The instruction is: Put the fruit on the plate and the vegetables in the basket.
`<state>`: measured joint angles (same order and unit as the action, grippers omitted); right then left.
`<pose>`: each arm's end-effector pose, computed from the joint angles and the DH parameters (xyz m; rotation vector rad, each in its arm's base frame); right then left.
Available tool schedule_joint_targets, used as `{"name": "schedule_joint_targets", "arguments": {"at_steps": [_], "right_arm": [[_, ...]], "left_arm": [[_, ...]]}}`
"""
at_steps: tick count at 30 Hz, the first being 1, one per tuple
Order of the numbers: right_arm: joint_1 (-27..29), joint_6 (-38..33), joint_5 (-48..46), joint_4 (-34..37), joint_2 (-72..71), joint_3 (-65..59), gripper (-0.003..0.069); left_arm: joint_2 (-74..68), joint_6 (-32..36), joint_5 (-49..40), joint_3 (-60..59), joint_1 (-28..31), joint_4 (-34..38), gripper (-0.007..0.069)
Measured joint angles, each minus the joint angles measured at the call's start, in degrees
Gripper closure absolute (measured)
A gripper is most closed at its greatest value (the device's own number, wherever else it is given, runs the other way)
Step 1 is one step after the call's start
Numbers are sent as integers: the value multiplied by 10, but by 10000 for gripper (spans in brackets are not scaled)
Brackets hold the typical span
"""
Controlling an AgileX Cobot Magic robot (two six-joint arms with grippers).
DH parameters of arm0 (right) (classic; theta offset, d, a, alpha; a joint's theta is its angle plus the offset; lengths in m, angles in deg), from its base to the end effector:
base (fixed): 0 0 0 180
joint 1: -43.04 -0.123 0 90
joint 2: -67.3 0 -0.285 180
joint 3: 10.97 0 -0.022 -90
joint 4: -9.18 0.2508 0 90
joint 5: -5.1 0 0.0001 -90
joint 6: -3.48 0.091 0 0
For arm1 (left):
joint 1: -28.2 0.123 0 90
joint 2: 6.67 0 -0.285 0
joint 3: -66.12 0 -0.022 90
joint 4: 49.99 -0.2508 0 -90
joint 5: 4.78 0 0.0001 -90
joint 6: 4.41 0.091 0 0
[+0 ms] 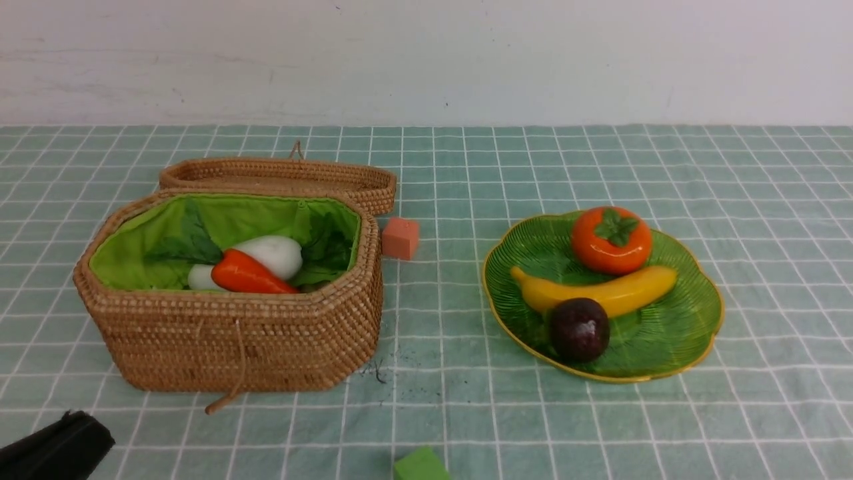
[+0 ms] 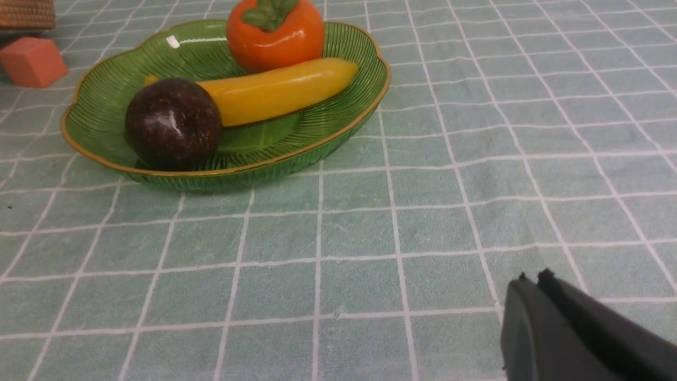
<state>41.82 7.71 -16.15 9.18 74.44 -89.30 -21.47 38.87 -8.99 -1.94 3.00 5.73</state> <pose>0.0526 0.0011 0.1739 0.0489 1.8625 0.0659 0.0529 -0.0311 0.2563 0.2188 1.4985 -0.5732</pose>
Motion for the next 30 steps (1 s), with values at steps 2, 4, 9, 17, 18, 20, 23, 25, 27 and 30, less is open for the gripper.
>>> {"name": "schedule_joint_targets", "arguments": {"at_steps": [2,4,9,17,18,20,23,25,27,30], "right_arm": [[0,0,0,0,0,0,660],[0,2,0,0,0,0,659],[0,5,-1,0,0,0,655],[0,5,-2,0,0,0,648],[0,5,-2,0,0,0,648],[0,5,-2,0,0,0,645],[0,6,-2,0,0,0,641],[0,6,-2,0,0,0,638],[0,6,-2,0,0,0,637],[0,6,-2,0,0,0,633]], "left_arm": [[0,-11,7,-1,12,-55,611],[0,-35,6,-1,34,-119,610],[8,-226,-13,-5,152,-324,638],[75,-509,-87,-103,252,-529,638],[75,-519,-114,-105,252,-534,638],[75,-532,-163,-109,252,-535,638],[75,-544,-177,-109,252,-534,638],[75,-547,-176,-109,252,-534,638],[75,-549,-176,-109,252,-533,638],[75,-551,-176,-109,252,-533,638]]}}
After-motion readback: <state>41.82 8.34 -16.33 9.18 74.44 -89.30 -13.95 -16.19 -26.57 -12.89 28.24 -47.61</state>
